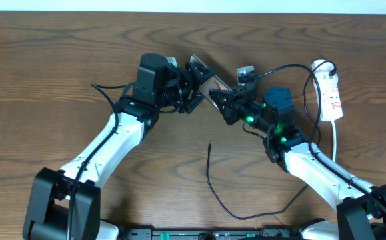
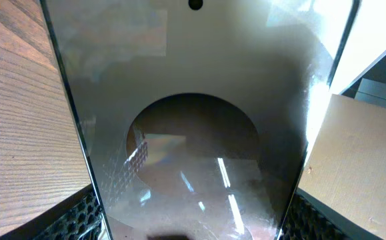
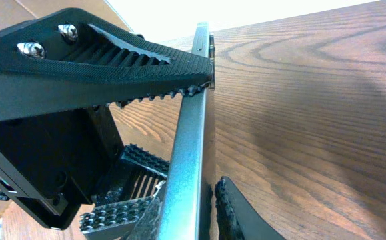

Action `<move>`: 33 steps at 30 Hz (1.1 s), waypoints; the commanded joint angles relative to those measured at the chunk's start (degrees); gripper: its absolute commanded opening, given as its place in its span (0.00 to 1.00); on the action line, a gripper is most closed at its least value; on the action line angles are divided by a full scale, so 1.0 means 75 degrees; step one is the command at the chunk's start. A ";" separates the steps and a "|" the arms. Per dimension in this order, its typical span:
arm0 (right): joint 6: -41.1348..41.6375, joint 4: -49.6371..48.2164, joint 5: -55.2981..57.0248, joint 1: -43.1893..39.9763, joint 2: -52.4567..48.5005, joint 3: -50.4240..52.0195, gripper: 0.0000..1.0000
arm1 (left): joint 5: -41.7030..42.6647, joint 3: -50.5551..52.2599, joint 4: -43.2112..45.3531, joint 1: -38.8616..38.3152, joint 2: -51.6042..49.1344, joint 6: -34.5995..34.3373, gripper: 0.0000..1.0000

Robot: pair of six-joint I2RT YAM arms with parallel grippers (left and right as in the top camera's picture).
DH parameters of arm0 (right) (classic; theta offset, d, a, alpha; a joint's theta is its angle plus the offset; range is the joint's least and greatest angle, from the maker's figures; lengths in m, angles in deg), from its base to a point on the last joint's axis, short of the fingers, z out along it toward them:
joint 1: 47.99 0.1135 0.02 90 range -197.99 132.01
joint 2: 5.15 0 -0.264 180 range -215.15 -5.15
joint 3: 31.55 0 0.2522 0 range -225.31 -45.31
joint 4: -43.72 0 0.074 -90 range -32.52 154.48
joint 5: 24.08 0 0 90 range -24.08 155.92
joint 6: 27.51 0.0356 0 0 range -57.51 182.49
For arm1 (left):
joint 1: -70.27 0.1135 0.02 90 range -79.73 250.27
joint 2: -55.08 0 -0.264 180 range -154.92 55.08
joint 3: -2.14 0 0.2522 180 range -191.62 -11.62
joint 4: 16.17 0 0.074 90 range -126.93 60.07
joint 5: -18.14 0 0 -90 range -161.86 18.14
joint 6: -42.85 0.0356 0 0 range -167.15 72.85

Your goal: Plug charger to phone and switch on socket

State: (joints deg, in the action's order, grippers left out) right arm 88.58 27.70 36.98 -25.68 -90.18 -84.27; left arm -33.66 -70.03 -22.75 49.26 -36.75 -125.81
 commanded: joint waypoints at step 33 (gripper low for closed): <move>0.3343 -0.0522 0.0787 -0.0589 -0.0035 -0.0102 0.01 | 0.1597 0.0003 0.1279 0.0015 0.0157 0.0070 0.96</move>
State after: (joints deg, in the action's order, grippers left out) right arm 105.50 24.66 40.78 -29.55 -90.64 -84.23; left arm -24.79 -70.03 -13.94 49.37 -36.73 -126.22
